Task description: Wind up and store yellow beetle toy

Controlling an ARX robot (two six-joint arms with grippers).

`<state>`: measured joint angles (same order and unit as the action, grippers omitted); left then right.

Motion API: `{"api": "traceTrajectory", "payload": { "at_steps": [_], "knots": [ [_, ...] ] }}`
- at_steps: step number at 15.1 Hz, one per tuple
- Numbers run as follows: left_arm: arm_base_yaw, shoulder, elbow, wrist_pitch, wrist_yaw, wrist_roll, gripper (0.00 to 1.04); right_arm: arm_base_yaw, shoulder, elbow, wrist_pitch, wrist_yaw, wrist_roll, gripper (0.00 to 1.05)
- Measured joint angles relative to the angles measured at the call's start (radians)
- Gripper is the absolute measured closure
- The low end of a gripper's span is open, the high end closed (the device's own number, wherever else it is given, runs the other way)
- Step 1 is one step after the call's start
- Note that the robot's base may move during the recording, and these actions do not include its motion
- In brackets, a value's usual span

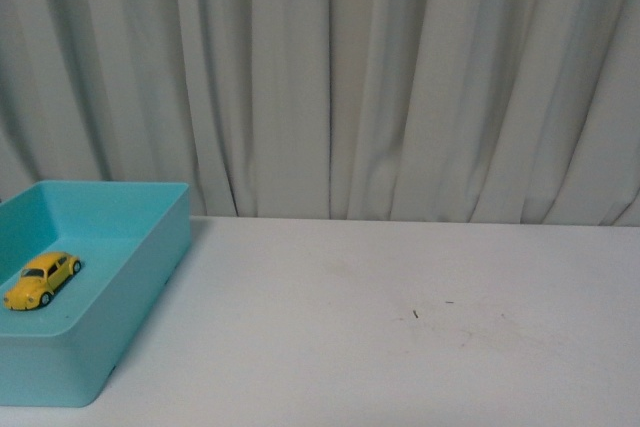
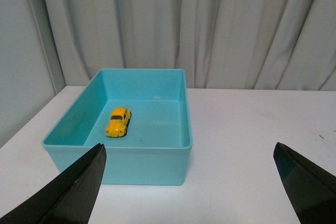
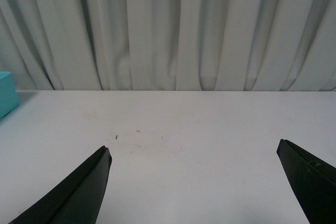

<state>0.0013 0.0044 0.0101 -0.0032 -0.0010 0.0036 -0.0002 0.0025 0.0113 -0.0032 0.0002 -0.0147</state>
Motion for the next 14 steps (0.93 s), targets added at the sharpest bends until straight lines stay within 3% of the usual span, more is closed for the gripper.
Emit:
{"api": "traceTrajectory", "payload": {
  "at_steps": [14],
  "knots": [
    [0.0,0.0,0.0,0.0,0.0,0.0,0.07,0.0,0.0,0.0,0.0,0.0,0.0,0.07]
  ]
}}
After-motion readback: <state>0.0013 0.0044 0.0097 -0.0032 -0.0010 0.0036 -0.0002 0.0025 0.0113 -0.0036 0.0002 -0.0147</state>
